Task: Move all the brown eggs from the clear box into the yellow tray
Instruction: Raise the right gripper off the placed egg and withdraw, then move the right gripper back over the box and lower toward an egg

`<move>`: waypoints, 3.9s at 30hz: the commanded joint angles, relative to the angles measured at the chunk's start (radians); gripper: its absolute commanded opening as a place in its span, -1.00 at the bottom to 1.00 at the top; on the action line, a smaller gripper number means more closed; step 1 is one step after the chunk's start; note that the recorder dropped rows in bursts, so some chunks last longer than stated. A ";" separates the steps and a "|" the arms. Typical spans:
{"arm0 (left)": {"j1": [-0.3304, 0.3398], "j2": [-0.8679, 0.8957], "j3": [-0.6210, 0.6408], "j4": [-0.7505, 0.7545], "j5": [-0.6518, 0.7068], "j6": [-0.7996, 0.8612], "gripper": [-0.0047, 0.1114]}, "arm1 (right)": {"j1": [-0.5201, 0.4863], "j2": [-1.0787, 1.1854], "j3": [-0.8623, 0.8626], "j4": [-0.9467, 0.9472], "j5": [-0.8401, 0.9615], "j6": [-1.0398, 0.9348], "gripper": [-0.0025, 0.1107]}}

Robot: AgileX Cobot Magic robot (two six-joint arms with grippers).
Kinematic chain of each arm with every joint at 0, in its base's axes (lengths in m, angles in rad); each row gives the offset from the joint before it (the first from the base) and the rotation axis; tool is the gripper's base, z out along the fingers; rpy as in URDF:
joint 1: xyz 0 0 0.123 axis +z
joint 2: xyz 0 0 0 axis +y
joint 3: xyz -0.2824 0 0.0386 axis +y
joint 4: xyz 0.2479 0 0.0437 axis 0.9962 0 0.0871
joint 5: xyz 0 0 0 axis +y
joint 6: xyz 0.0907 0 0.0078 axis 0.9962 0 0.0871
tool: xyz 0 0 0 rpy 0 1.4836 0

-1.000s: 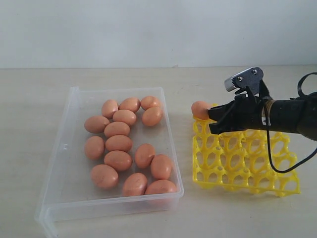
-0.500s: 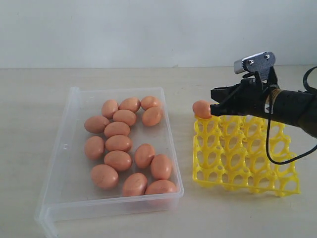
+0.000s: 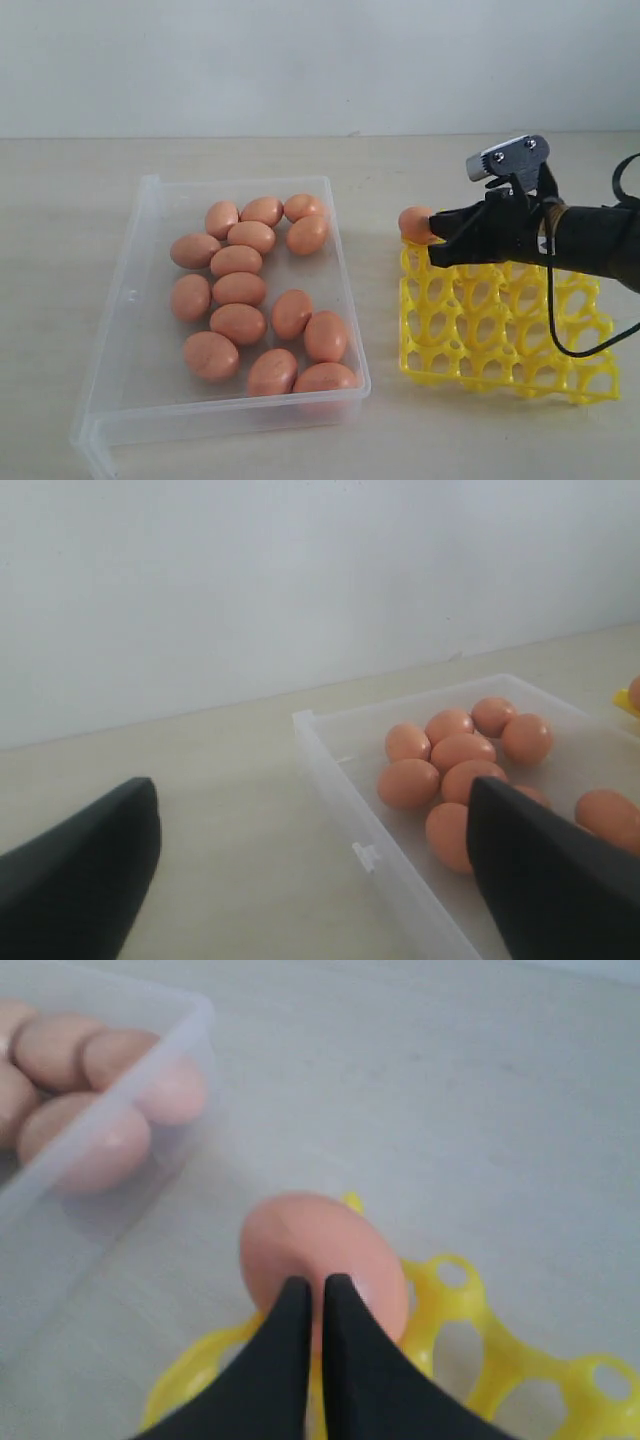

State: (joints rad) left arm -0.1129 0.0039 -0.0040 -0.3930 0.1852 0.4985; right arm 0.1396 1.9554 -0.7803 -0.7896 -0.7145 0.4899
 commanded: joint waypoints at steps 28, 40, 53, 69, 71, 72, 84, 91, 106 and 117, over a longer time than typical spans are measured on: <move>-0.002 -0.004 0.004 -0.007 -0.007 -0.008 0.42 | 0.359 0.020 -0.466 0.143 0.991 -0.044 -0.96; -0.002 -0.004 0.004 -0.007 -0.007 -0.008 0.42 | 0.358 0.006 -0.468 0.044 1.160 0.013 -0.96; -0.002 -0.004 0.004 -0.007 -0.007 -0.008 0.42 | 0.358 -0.128 -0.367 0.202 1.204 -0.019 -0.96; -0.002 -0.004 0.004 -0.007 -0.007 -0.008 0.42 | 0.358 -0.128 -0.336 0.042 1.216 0.134 -0.96; -0.002 -0.004 0.004 -0.007 -0.007 -0.008 0.42 | 0.358 -0.124 -0.336 -0.017 1.218 0.177 -0.96; -0.002 -0.004 0.004 -0.007 -0.007 -0.008 0.42 | 0.358 -0.119 -0.336 -0.059 1.232 0.213 -0.96; -0.002 -0.004 0.004 -0.007 -0.007 -0.008 0.42 | 0.332 -0.006 -0.336 -0.026 1.150 0.260 -0.96; -0.002 -0.004 0.004 -0.007 -0.007 -0.008 0.42 | 0.336 -0.125 -0.336 -0.062 1.301 0.203 -0.96; -0.002 -0.004 0.004 -0.007 -0.007 -0.008 0.42 | 0.428 -0.487 -0.018 0.176 0.562 0.126 -0.96; -0.002 -0.004 0.004 -0.007 -0.007 -0.008 0.42 | 0.430 -0.336 -0.024 -0.561 0.505 0.836 -0.20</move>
State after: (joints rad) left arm -0.1129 0.0039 -0.0040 -0.3930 0.1852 0.4985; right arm 0.5702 1.5897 -0.7769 -1.0161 -0.2335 1.0204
